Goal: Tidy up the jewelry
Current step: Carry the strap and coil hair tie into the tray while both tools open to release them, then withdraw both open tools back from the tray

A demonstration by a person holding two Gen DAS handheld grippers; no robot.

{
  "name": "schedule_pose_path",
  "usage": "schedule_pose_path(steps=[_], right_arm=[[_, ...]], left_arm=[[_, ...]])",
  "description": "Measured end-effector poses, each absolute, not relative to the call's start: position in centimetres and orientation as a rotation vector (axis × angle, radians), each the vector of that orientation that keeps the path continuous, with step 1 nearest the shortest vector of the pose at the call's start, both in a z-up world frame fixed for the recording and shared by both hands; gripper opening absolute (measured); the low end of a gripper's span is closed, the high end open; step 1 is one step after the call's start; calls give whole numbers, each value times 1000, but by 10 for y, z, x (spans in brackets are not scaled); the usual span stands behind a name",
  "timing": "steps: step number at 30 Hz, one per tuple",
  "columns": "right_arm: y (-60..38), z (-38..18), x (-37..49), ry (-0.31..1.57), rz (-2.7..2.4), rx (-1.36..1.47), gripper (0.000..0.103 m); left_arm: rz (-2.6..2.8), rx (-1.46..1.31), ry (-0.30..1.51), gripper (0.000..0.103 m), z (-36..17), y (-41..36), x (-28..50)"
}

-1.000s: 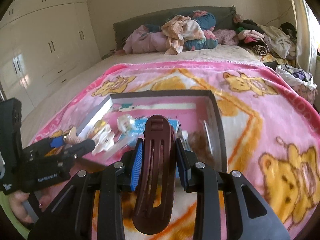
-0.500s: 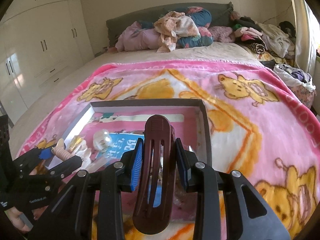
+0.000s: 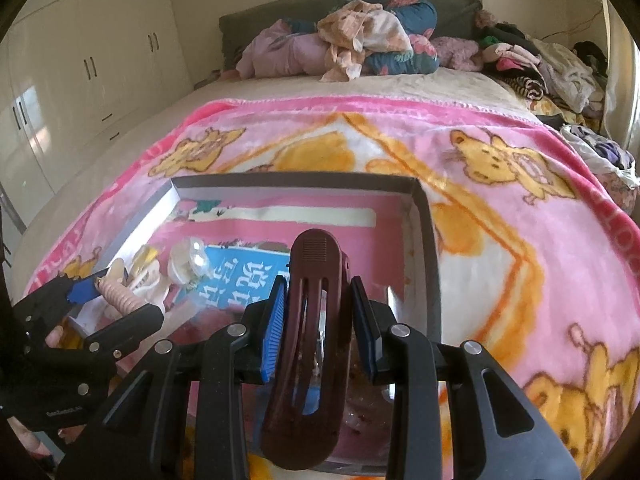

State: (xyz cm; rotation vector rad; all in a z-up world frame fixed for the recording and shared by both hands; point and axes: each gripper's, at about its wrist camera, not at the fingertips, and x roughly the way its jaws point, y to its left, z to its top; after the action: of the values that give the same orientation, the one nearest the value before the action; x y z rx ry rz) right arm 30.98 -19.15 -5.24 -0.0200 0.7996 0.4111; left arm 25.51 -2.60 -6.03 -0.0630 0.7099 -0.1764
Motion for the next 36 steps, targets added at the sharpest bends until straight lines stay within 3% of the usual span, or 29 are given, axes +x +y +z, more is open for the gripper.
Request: schedule_pose_path(steps=[5, 7, 11, 17, 19, 24, 36], right_arm=[[-200, -55, 303, 798, 411, 13, 33], [-203, -55, 299, 792, 405, 24, 43], [-213, -47, 285, 759, 401, 41, 47], [-221, -32, 249, 667, 390, 47, 69], [-221, -28, 236, 636, 386, 38, 82], [-222, -16, 200, 560, 385, 15, 95], [-218, -9, 141, 491, 365, 4, 96]], left_arm=[[-167, -55, 718, 68, -63, -27, 254], [-163, -51, 717, 71, -63, -27, 253], [-158, -48, 700, 76, -59, -26, 248], [-143, -61, 671, 83, -50, -22, 233], [-137, -62, 660, 86, -47, -21, 226], [-124, -68, 635, 91, -36, -17, 209], [-116, -76, 586, 91, -16, -5, 166]])
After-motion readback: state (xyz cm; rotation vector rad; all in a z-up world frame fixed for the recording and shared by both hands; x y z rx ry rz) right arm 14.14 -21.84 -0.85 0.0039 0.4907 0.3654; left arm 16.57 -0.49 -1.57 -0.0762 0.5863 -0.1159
